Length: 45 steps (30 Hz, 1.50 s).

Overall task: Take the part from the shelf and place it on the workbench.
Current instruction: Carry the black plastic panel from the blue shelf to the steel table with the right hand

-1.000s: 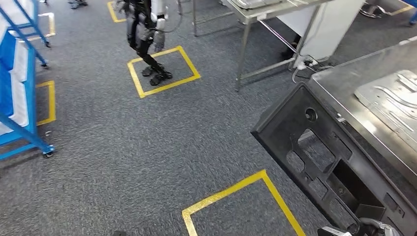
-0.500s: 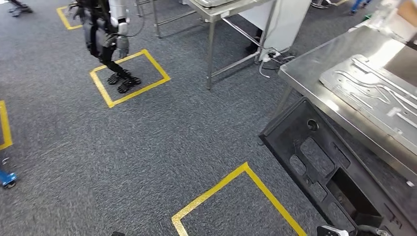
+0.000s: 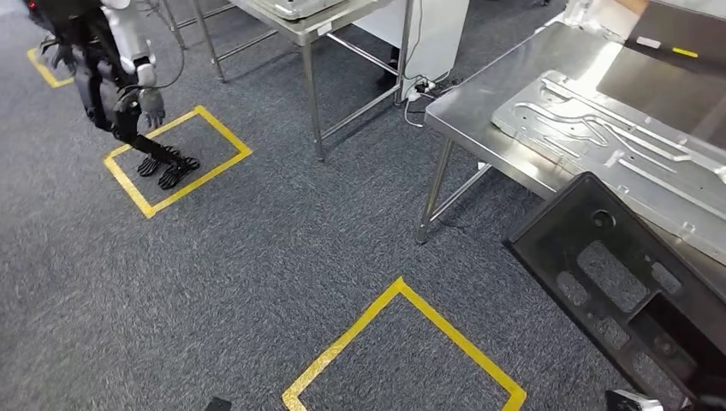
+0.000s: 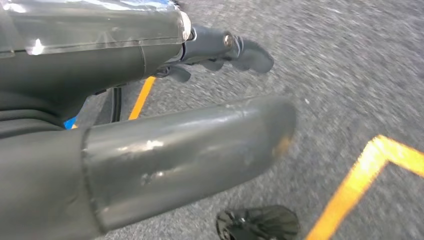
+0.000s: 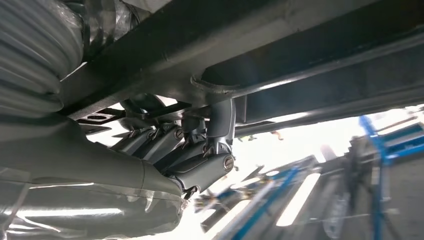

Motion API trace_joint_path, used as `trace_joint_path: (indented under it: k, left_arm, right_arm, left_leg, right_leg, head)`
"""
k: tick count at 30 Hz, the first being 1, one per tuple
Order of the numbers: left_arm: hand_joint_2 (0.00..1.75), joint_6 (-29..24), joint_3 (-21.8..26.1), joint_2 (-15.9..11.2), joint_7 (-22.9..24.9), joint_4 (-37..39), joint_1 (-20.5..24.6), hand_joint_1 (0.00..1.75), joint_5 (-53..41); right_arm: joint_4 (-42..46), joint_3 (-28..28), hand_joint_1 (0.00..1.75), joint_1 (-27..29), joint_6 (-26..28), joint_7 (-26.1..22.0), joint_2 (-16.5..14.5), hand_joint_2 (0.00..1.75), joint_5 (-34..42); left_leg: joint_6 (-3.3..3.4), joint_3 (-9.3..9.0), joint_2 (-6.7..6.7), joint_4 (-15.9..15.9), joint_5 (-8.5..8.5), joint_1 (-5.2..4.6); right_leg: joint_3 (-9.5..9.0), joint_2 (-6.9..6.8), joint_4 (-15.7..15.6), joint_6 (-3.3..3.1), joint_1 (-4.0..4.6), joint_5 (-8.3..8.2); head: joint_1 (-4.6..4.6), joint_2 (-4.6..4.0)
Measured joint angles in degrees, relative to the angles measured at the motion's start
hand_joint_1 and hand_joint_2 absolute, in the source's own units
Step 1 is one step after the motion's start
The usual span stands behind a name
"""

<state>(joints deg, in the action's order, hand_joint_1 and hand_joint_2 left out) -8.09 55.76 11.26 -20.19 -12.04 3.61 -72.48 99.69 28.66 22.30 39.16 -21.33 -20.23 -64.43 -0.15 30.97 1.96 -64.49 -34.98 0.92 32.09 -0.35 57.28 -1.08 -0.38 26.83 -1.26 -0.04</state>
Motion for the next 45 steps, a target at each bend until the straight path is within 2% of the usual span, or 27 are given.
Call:
trace_joint_path:
  k: [2, 3, 4, 6, 7, 9, 11, 12, 14, 16, 18, 19, 21, 23, 26, 29, 30, 32, 33, 34, 35, 37, 38, 39, 40, 43, 45]
  left_arm:
    - [0.0, 0.0, 0.0, 0.0, 0.0, 0.0, -0.2, 0.0, -0.5]
    - [0.0, 0.0, 0.0, 0.0, 0.0, 0.0, -0.3, 0.0, -0.7]
    - [0.0, 0.0, 0.0, 0.0, 0.1, 0.0, -0.3, 0.0, -0.9]
    - [0.0, -0.1, -0.1, 0.1, 0.2, 0.0, -0.3, 0.0, -1.1]
    - [0.0, -0.1, -0.1, 0.1, 0.2, -0.1, -0.3, 0.0, -1.2]
    - [0.0, -0.1, -0.1, 0.2, 0.1, -0.1, -0.2, 0.0, -1.2]
    - [0.0, -0.1, -0.1, 0.3, 0.1, -0.1, -0.1, 0.0, -1.3]
    - [0.0, -0.2, -0.1, 0.4, 0.1, -0.2, -0.1, 0.0, -1.4]
    - [0.0, -0.2, -0.1, 0.6, 0.1, -0.3, 0.0, 0.0, -1.4]
    - [0.0, -0.2, -0.1, 0.6, 0.1, -0.3, -0.2, 0.0, -1.4]
    - [0.0, 0.1, -0.1, 0.7, -0.2, -0.3, -0.3, 0.0, -1.3]
    - [0.0, 0.2, -0.1, 0.7, -0.3, -0.3, -0.3, 0.0, -1.2]
    - [0.0, 0.3, -0.1, 0.9, -0.5, -0.3, -0.2, 0.0, -1.1]
    - [0.0, 0.3, -0.1, 1.2, -0.4, -0.3, 0.0, 0.0, -1.2]
    - [0.0, 0.1, -0.1, 1.9, 0.0, -0.6, 0.3, 0.0, -1.5]
    - [0.0, 0.2, -0.1, 2.2, 0.1, -0.9, 0.3, 0.0, -1.6]
    - [0.0, 0.2, -0.1, 2.2, 0.1, -1.0, 0.3, 0.0, -1.6]
    - [0.0, 0.2, -0.1, 2.2, 0.1, -1.1, 0.2, 0.0, -1.6]
    - [0.0, 0.2, -0.1, 2.2, 0.1, -1.1, 0.1, 0.0, -1.6]
    - [0.0, 0.2, -0.1, 2.2, 0.2, -1.1, -0.1, 0.0, -1.6]
    - [0.0, 0.2, -0.1, 2.2, 0.2, -1.1, -0.2, 0.0, -1.7]
    - [0.0, 0.2, 0.0, 2.2, 0.3, -1.2, -0.4, 0.0, -1.9]
    - [0.0, 0.2, 0.0, 2.2, 0.3, -1.2, -0.4, 0.0, -2.0]
    - [0.0, 0.2, 0.0, 2.2, 0.3, -1.2, -0.3, 0.0, -2.1]
    - [0.0, 0.2, 0.0, 2.2, 0.3, -1.3, -0.3, 0.0, -2.1]
    - [0.0, 0.3, 0.0, 2.2, 0.3, -1.5, -0.4, 0.0, -2.5]
    - [0.0, 0.5, 0.1, 2.2, 0.3, -1.6, -0.6, 0.0, -2.7]
  right_arm:
    - [-1.3, 1.2, 1.75, -1.6, -0.5, 0.1, 0.0, 1.75, -0.5]
    - [-2.1, 1.9, 1.75, -2.3, -0.8, 0.1, 0.0, 1.75, -0.9]
    - [-3.0, 2.7, 1.75, -3.1, -1.1, 0.2, 0.1, 1.75, -1.2]
    - [-4.7, 4.0, 1.75, -4.6, -1.6, 0.5, 0.2, 1.75, -1.7]
    - [-5.4, 4.5, 1.75, -5.3, -1.7, 0.6, 0.3, 1.75, -1.7]
    - [-6.5, 5.2, 1.75, -6.3, -1.9, 0.7, 0.6, 1.75, -1.8]
    - [-7.2, 5.7, 1.75, -6.7, -2.0, 0.8, 0.8, 1.75, -1.9]
    - [-7.5, 6.0, 1.75, -6.8, -2.0, 0.8, 1.0, 1.75, -2.0]
    - [-7.9, 6.5, 1.75, -7.2, -2.0, 0.8, 1.3, 1.75, -2.0]
    - [-8.3, 6.7, 1.75, -7.8, -1.9, 0.7, 1.5, 1.75, -2.2]
    - [-8.7, 6.7, 1.75, -8.1, -1.8, 0.5, 1.5, 1.75, -2.4]
    - [-9.0, 6.7, 1.75, -8.1, -1.8, 0.3, 1.5, 1.75, -2.6]
    - [-9.3, 6.6, 1.75, -8.1, -1.8, 0.0, 1.5, 1.75, -3.0]
    - [-9.4, 5.9, 1.75, -8.0, -1.5, 0.4, 1.3, 1.75, -3.9]
    - [-9.2, 2.8, 1.75, -6.8, -0.6, 2.6, 1.0, 1.75, -5.4]
    - [-8.4, -0.7, 1.75, -5.3, -0.2, 4.4, 0.5, 1.75, -6.4]
    - [-8.2, -1.7, 1.75, -5.0, 0.0, 4.7, 0.3, 1.75, -6.6]
    - [-7.9, -3.0, 1.75, -4.8, 0.1, 4.9, 0.1, 1.75, -6.8]
    - [-7.9, -3.4, 1.75, -4.6, 0.1, 5.0, 0.1, 1.75, -6.8]
    - [-7.8, -3.8, 1.75, -4.3, 0.0, 5.1, 0.0, 1.75, -6.8]
    - [-7.7, -4.2, 1.75, -4.0, 0.0, 5.3, 0.0, 1.75, -6.9]
    - [-7.3, -5.3, 1.75, -3.5, 0.0, 5.7, 0.0, 1.75, -7.4]
    - [-7.0, -6.1, 1.75, -3.3, -0.1, 5.9, 0.0, 1.75, -7.6]
    - [-6.7, -6.9, 1.75, -3.1, -0.1, 6.4, 0.0, 1.75, -7.9]
    - [-6.4, -7.8, 1.75, -2.9, -0.1, 6.9, 0.0, 1.75, -8.2]
    - [-5.7, -10.1, 1.75, -2.0, -0.1, 8.9, 0.1, 1.75, -8.6]
    - [-5.5, -11.3, 1.75, -1.8, -0.2, 9.9, 0.3, 1.75, -8.6]
  left_leg:
    - [-0.11, 4.26, -1.49, -7.8, -2.88, 0.05]
    - [-0.12, 5.64, -1.65, -9.7, -2.81, 0.05]
    - [-0.06, 5.97, -1.76, -9.2, -1.42, 0.05]
    - [0.27, 3.86, -2.85, -2.5, 3.6, 0.05]
    - [0.46, 2.47, -4.23, 1.3, 5.41, 0.08]
    - [0.78, 0.91, -6.13, 5.4, 6.67, -0.01]
    - [1.2, 0.69, -5.66, 5.8, 6.59, -0.18]
    - [1.57, 0.57, -5.06, 6.1, 6.77, -0.17]
    - [2.31, 0.21, -3.62, 6.9, 7.11, 0.12]
    - [2.64, 0.04, -2.29, 7.2, 7.07, 0.1]
    - [2.6, -0.03, -1.23, 7.2, 6.79, 0.03]
    - [2.51, -0.17, -0.81, 7.1, 6.54, 0.03]
    - [2.21, -0.8, -0.32, 7.1, 5.97, 0.04]
    - [1.72, -1.36, -0.03, 7.2, 5.41, -0.06]
    - [0.64, -1.88, 0.18, 7.3, 4.77, -0.14]
    - [-0.22, -1.76, -0.41, 5.0, 3.31, 0.09]
    - [-0.34, -0.3, -0.87, 2.1, 2.09, 0.18]
    - [-0.44, 4.64, -1.44, -6.1, -0.51, 0.19]
    - [-0.46, 7.0, -1.51, -9.1, -0.8, 0.19]
    - [-0.4, 8.52, -1.53, -10.2, 0.16, 0.17]
    - [-0.24, 8.92, -1.55, -8.9, 2.36, 0.14]
    - [0.5, 7.16, -1.73, -1.8, 8.15, -0.14]
    - [0.9, 5.99, -1.84, 1.4, 9.85, -0.37]
    - [1.26, 5.16, -1.92, 3.5, 10.46, -0.64]
    - [1.57, 4.75, -1.98, 4.1, 9.96, -0.84]
    - [2.34, 3.09, -2.01, 6.1, 9.2, -0.66]
    - [2.77, 1.5, -2.02, 7.2, 8.78, -0.32]
  right_leg:
    - [-0.02, 1.47, 0.1, -0.21, 0.03, 0.05]
    - [-0.07, 2.29, 0.1, -0.24, 0.07, 0.11]
    - [-0.14, 3.15, 0.2, -0.21, 0.09, 0.19]
    - [-0.3, 4.78, 0.6, 0.05, 0.05, 0.47]
    - [-0.21, 5.47, 0.9, 0.28, 0.05, 0.67]
    - [0.31, 6.69, 1.4, 0.94, -0.09, 0.9]
    - [0.77, 7.89, 1.4, 1.78, -0.33, 0.76]
    - [0.85, 7.67, 1.5, 2.12, -0.43, 0.81]
    - [2.09, 4.89, 3.9, 2.66, -0.31, 2.36]
    - [5.56, 1.53, 10.5, 3.16, -0.41, 5.79]
    - [8.84, 0.66, 16.4, 3.59, -0.68, 7.57]
    - [9.03, 0.54, 16.5, 3.7, -0.8, 6.76]
    - [5.86, 0.24, 10.4, 3.62, -0.95, 2.61]
    - [1.96, -0.34, 3.3, 3.09, -0.71, 0.29]
    - [0.73, -0.46, 1.1, 1.91, -0.07, 0.92]
    - [-0.64, -0.01, 0.3, 0.75, -0.41, 1.23]
    - [-1.26, 0.08, 0.1, 0.36, -0.51, 1.41]
    - [-2.24, 0.28, 0.1, -0.22, -0.21, 2.21]
    - [-2.81, 0.46, 0.1, -0.34, -0.06, 2.73]
    - [-3.5, 0.7, 0.1, -0.38, 0.07, 3.3]
    - [-4.31, 0.95, 0.1, -0.36, 0.17, 3.92]
    - [-6.03, 1.33, 0.1, -0.19, 0.26, 5.32]
    - [-6.58, 1.5, 0.1, 0.05, 0.34, 5.93]
    - [-6.91, 1.6, 0.0, 0.36, 0.29, 6.41]
    - [-7.17, 1.66, -0.1, 0.72, 0.22, 6.57]
    - [-7.02, 1.48, 1.4, 1.76, 0.11, 5.6]
    - [-4.17, 1.14, 6.4, 2.3, -0.02, 5.69]
  head:
    - [0.03, 0.0]
    - [0.05, 0.0]
    - [0.04, 0.0]
    - [0.05, 0.0]
    - [0.04, 0.0]
    - [0.05, 0.0]
    - [0.07, 0.0]
    - [0.05, 0.0]
    - [-0.02, 0.0]
    - [-0.07, 0.0]
    - [-0.07, 0.0]
    - [-0.07, 0.0]
    - [-0.07, 0.0]
    - [-0.07, 0.0]
    - [-0.07, 0.0]
    - [0.02, 0.0]
    - [0.05, 0.0]
    - [0.13, 0.0]
    - [0.13, 0.0]
    - [0.15, 0.0]
    - [0.16, 0.0]
    - [0.14, 0.0]
    - [0.15, 0.0]
    - [0.17, 0.0]
    - [0.19, 0.0]
    - [0.23, 0.0]
    - [0.21, 0.0]
